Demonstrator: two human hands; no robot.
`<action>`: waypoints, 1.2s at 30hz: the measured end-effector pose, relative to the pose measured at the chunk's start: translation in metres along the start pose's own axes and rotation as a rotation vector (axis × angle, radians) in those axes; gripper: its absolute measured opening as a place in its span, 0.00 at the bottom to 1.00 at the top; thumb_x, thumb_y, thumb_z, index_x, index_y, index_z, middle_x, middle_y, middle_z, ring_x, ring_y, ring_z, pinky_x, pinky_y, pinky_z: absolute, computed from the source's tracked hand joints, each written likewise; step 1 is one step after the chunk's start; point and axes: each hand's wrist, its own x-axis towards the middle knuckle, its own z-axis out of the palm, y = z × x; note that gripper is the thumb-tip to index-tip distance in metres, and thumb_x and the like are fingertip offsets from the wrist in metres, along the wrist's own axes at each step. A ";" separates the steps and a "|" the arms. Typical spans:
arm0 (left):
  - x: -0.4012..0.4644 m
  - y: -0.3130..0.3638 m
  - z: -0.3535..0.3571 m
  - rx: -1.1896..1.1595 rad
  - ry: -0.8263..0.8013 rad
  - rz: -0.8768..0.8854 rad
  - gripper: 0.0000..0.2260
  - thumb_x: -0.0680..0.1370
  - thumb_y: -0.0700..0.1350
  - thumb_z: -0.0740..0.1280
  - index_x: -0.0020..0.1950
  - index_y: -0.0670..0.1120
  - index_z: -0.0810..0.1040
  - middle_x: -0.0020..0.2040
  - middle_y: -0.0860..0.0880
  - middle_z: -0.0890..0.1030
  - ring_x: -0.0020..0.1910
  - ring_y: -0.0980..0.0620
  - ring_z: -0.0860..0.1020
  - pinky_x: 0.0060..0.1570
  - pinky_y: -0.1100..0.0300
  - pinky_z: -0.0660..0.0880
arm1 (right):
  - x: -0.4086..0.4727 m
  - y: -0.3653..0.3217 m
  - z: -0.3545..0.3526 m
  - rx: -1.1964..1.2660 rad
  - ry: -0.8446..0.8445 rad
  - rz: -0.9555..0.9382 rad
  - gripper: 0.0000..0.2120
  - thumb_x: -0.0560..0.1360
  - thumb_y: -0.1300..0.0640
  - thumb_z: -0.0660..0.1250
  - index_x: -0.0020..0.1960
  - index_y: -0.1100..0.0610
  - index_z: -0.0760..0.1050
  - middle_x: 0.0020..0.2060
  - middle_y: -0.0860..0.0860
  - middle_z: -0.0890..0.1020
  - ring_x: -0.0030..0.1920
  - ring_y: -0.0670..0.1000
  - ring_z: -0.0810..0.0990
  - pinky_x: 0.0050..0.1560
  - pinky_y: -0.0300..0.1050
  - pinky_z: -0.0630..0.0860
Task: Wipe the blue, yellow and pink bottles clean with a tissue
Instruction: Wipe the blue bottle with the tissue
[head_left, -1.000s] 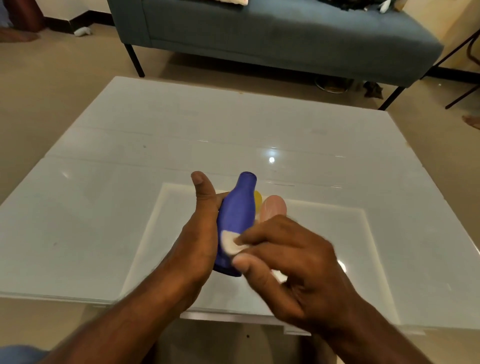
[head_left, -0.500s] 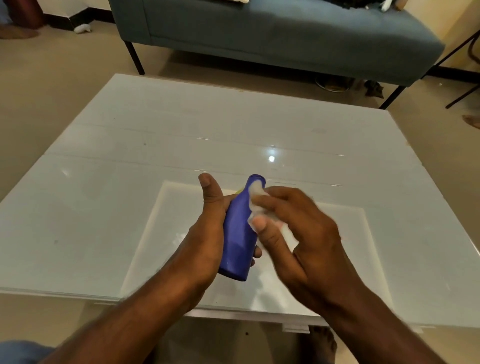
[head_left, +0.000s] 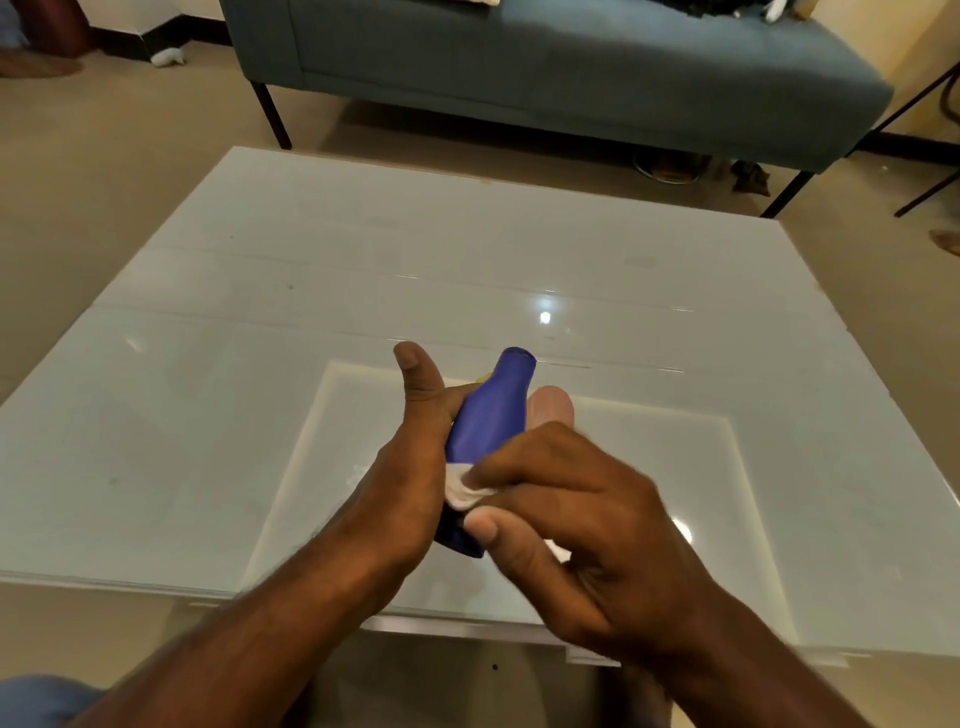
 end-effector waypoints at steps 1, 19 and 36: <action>0.001 0.001 0.000 -0.013 0.017 -0.005 0.41 0.60 0.78 0.43 0.56 0.59 0.82 0.50 0.47 0.88 0.51 0.44 0.86 0.53 0.49 0.83 | 0.001 0.004 -0.002 -0.033 0.044 0.019 0.19 0.86 0.49 0.64 0.47 0.58 0.88 0.47 0.50 0.87 0.49 0.48 0.84 0.49 0.44 0.80; -0.001 0.004 -0.012 -0.374 -0.011 -0.224 0.19 0.73 0.52 0.72 0.59 0.43 0.81 0.44 0.40 0.82 0.37 0.46 0.78 0.36 0.54 0.77 | 0.012 0.012 -0.007 0.028 0.306 0.320 0.12 0.78 0.56 0.73 0.62 0.53 0.81 0.52 0.44 0.84 0.54 0.43 0.83 0.51 0.33 0.80; 0.008 -0.016 -0.006 -0.055 0.066 -0.156 0.24 0.82 0.64 0.57 0.58 0.48 0.83 0.49 0.39 0.86 0.51 0.38 0.84 0.61 0.40 0.78 | 0.003 -0.015 0.009 0.064 0.067 0.088 0.06 0.74 0.65 0.74 0.49 0.58 0.84 0.48 0.47 0.82 0.49 0.44 0.79 0.54 0.32 0.72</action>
